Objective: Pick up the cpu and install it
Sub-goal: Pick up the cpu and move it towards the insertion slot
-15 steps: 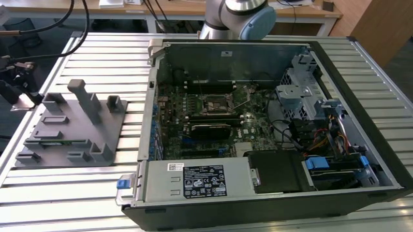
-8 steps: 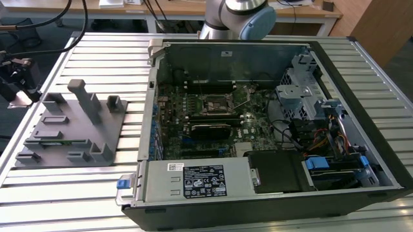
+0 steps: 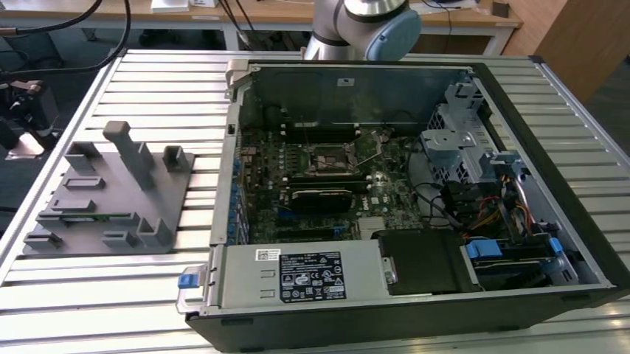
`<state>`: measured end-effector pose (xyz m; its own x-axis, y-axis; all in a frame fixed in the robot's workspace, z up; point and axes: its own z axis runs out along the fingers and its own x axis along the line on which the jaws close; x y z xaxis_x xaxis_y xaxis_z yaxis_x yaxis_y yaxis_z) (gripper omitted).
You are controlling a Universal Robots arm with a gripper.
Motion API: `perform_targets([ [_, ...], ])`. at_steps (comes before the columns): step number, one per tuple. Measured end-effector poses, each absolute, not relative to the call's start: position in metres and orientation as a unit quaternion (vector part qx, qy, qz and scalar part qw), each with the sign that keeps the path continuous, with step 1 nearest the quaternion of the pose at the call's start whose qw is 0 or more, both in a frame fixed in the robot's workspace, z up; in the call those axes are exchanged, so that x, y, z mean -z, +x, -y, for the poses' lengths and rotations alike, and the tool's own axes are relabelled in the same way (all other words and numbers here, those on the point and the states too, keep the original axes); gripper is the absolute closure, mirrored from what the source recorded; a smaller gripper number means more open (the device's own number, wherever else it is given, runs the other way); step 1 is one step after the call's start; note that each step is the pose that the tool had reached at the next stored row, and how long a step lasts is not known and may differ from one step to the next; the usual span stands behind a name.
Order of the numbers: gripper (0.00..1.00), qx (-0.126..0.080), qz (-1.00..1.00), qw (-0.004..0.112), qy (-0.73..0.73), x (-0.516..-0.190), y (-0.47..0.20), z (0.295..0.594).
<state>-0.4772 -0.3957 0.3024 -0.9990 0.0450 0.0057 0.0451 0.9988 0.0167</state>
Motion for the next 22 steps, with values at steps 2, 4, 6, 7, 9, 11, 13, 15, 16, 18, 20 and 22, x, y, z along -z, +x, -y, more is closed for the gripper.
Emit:
perform_targets([
  [2,0.47,0.008,1.0,0.003,-0.023,-0.305,-0.477,0.396],
  [4,0.47,0.008,1.0,0.003,-0.022,-0.308,-0.477,0.396],
  [6,0.47,0.008,1.0,0.003,-0.023,-0.31,-0.477,0.396],
  [7,0.47,0.008,1.0,0.003,-0.023,-0.312,-0.477,0.396],
  [9,0.47,0.008,1.0,0.003,-0.023,-0.314,-0.477,0.395],
  [11,0.47,0.008,1.0,0.003,-0.023,-0.316,-0.477,0.395],
  [13,0.47,0.008,1.0,0.003,-0.023,-0.318,-0.477,0.395],
  [15,0.47,0.008,1.0,0.003,-0.023,-0.32,-0.477,0.395],
  [16,0.47,0.008,1.0,0.003,-0.023,-0.321,-0.477,0.395],
  [18,0.47,0.008,1.0,0.003,-0.023,-0.323,-0.477,0.395],
  [20,0.47,0.008,1.0,0.003,-0.023,-0.324,-0.477,0.395],
  [22,0.47,0.008,1.0,0.003,-0.023,-0.326,-0.477,0.395],
])
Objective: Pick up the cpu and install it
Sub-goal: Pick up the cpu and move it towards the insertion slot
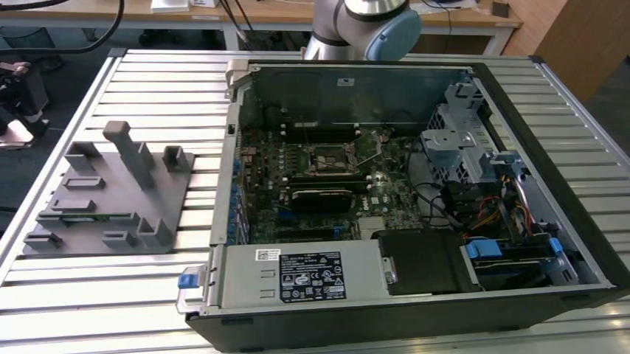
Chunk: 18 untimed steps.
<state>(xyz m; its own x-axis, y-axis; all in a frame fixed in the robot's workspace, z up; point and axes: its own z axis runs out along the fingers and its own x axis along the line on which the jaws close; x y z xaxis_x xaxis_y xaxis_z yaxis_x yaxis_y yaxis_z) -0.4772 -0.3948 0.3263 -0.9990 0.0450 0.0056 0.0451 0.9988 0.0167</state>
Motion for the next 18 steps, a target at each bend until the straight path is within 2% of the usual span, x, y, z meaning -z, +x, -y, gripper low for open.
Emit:
perform_targets([
  [18,0.47,0.008,1.0,0.002,-0.023,-0.349,-0.477,0.394],
])
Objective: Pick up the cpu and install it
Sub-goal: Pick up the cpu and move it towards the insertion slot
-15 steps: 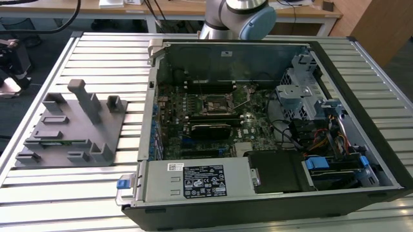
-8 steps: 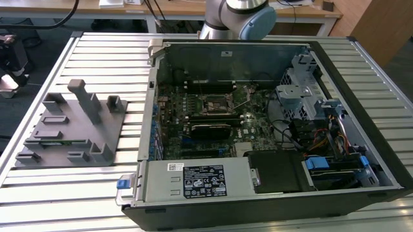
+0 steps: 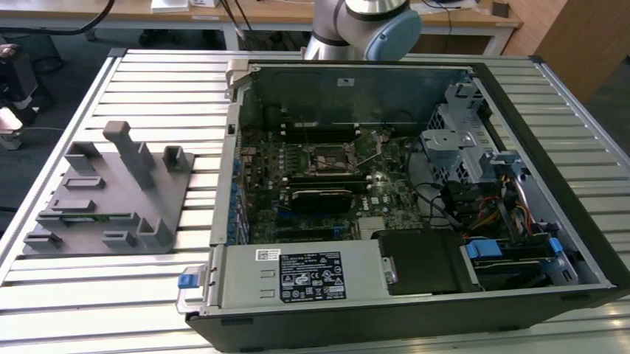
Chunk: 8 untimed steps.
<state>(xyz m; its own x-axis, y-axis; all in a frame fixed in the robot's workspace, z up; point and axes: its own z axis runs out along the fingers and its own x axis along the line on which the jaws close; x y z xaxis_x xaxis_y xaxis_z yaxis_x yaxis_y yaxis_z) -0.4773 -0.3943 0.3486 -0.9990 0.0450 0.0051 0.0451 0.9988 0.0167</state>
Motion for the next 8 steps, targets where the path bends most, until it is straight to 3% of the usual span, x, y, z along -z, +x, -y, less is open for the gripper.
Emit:
perform_targets([
  [8,0.47,0.008,1.0,0.002,-0.023,-0.363,-0.477,0.393],
])
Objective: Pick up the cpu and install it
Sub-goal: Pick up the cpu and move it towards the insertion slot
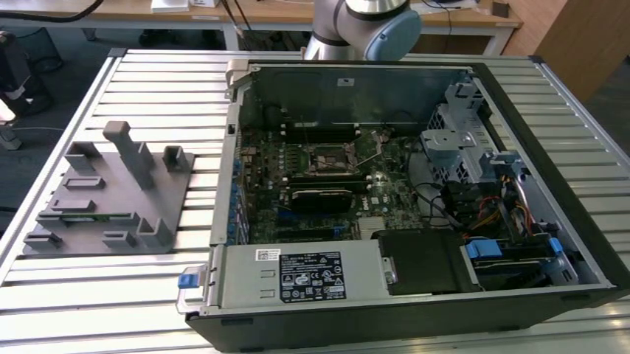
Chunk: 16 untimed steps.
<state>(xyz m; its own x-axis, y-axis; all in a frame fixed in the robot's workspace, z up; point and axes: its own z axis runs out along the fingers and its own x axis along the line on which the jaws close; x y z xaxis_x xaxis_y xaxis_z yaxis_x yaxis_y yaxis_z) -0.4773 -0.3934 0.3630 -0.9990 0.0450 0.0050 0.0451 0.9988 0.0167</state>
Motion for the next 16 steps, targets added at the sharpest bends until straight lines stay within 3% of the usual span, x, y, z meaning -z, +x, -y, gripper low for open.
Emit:
perform_targets([
  [16,0.47,0.008,1.0,0.002,-0.023,-0.404,-0.477,0.389],
])
